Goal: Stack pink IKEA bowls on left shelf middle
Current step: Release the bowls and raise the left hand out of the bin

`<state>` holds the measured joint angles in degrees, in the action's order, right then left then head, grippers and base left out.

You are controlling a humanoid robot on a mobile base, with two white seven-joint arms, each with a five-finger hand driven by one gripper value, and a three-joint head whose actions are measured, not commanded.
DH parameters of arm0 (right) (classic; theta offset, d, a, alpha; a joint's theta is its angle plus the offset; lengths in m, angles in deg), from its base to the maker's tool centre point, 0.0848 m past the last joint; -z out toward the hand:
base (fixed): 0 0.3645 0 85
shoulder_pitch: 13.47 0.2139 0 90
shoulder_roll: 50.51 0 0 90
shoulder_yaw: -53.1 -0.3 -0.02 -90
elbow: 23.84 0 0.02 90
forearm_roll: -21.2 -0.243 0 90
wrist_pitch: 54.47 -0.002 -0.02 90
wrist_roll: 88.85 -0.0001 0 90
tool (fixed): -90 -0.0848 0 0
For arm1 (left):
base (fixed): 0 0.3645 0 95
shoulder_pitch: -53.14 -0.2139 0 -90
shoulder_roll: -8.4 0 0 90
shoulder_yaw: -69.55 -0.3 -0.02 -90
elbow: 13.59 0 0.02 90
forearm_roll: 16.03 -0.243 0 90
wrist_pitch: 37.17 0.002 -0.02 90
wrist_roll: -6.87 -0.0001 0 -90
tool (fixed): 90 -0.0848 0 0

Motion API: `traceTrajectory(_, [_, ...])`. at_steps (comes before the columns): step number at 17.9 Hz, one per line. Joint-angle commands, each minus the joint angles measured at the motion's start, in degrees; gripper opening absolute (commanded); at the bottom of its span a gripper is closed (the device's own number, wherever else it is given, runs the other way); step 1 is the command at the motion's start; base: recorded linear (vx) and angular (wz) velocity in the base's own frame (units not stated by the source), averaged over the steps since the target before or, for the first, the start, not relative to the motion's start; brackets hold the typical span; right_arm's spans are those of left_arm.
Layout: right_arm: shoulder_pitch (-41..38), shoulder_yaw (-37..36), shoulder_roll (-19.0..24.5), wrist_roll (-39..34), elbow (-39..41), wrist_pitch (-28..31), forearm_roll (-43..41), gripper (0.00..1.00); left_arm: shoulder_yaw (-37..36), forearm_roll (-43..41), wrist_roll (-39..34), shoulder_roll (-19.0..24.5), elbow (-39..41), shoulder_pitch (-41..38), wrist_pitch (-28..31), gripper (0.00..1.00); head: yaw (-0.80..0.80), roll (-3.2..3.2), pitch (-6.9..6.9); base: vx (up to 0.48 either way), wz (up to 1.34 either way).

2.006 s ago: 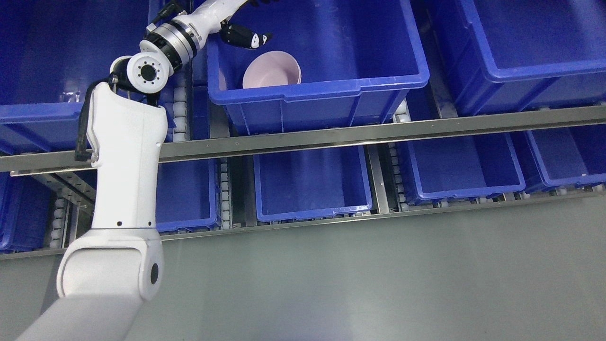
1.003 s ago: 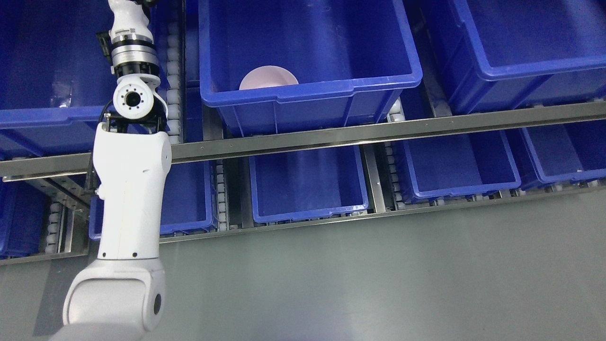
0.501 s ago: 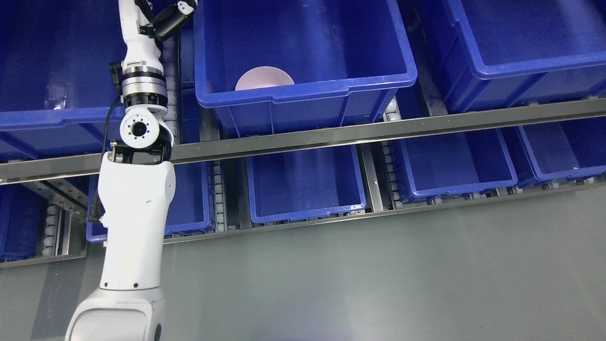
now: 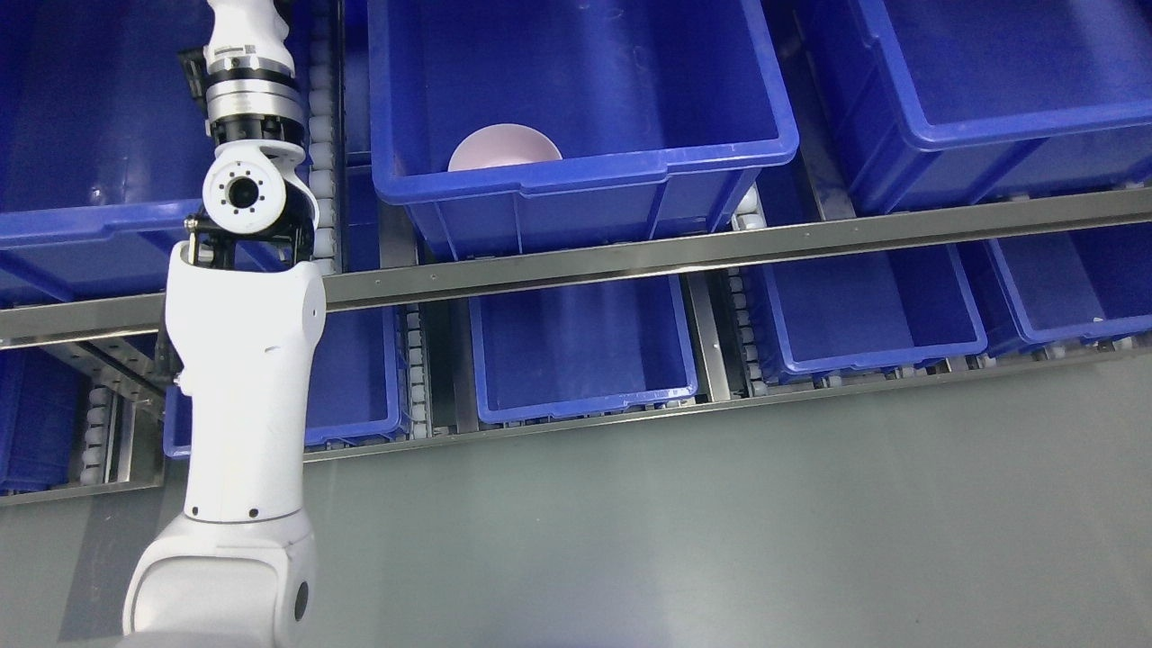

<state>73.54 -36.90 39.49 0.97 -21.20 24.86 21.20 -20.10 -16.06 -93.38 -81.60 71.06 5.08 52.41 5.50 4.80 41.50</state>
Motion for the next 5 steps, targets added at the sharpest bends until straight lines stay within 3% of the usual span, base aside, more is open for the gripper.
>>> traceTrajectory(1, [0.0, -0.5, -1.0, 0.0, 0.0, 0.0, 0.4, 1.0, 1.3, -0.2, 0.1, 1.0, 5.3, 1.4, 0.8, 0.87, 0.0, 0.0, 0.0, 0.0, 0.0])
traceTrajectory(5, [0.0, -0.5, -1.0, 0.0, 0.0, 0.0, 0.4, 1.0, 1.3, -0.2, 0.1, 1.0, 5.7, 1.1, 1.0, 0.87, 0.0, 0.0, 0.0, 0.0, 0.0])
